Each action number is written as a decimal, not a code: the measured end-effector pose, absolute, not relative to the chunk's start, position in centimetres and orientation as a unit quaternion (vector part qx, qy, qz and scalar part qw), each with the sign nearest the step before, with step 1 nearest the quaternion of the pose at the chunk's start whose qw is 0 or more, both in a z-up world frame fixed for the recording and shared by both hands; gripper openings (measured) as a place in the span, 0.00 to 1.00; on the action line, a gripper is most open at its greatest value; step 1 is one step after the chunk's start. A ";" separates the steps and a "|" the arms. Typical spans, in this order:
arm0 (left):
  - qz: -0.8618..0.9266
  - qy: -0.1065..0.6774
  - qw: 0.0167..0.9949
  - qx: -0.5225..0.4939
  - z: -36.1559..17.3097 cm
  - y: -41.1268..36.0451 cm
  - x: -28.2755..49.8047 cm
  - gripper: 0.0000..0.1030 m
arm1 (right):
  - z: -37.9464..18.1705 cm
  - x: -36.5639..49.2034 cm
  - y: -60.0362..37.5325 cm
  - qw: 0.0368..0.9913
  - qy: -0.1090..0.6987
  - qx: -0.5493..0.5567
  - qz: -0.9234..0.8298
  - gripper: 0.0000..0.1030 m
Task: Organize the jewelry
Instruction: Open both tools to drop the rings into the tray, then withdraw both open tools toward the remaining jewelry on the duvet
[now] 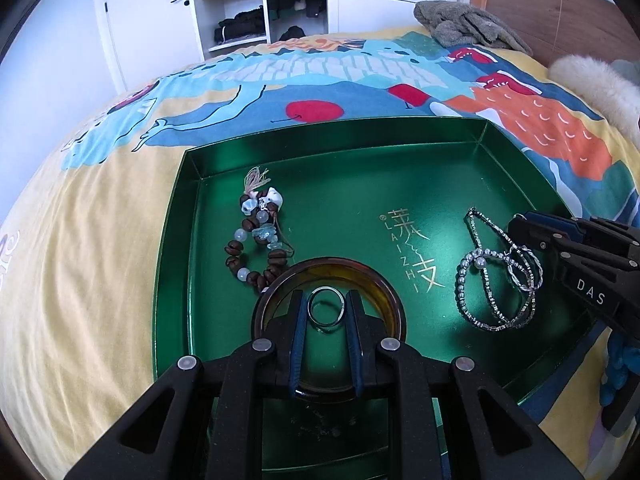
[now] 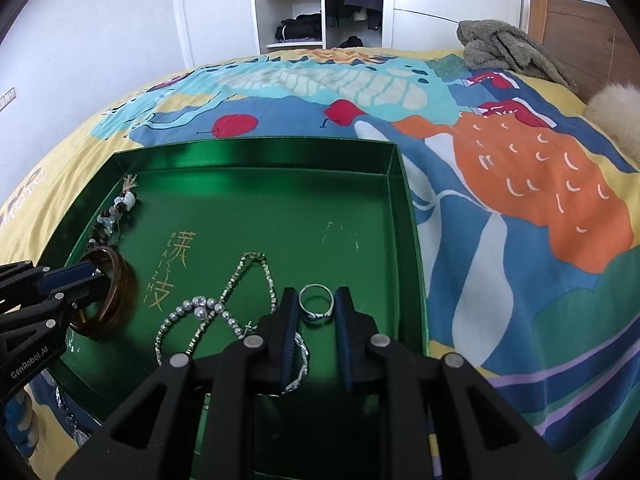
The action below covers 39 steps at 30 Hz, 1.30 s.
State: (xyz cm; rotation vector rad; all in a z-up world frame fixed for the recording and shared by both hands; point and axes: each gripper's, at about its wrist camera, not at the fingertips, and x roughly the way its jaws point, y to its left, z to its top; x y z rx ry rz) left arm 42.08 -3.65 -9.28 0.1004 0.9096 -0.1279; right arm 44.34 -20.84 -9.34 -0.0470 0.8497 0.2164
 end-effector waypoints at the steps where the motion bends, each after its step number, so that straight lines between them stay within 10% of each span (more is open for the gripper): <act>1: -0.062 0.439 0.895 0.051 -9.3 -3.8 42.2 0.19 | -9.3 44.4 -20.9 0.905 0.411 -0.022 0.104 0.18; 15: -0.065 0.428 0.901 0.042 -3.8 -3.0 41.0 0.26 | -3.8 40.5 -22.3 0.918 0.383 -0.018 0.104 0.21; 39: -0.003 0.288 0.957 0.021 14.6 8.3 15.7 0.37 | 18.1 14.4 -25.1 0.969 0.220 -0.004 0.111 0.30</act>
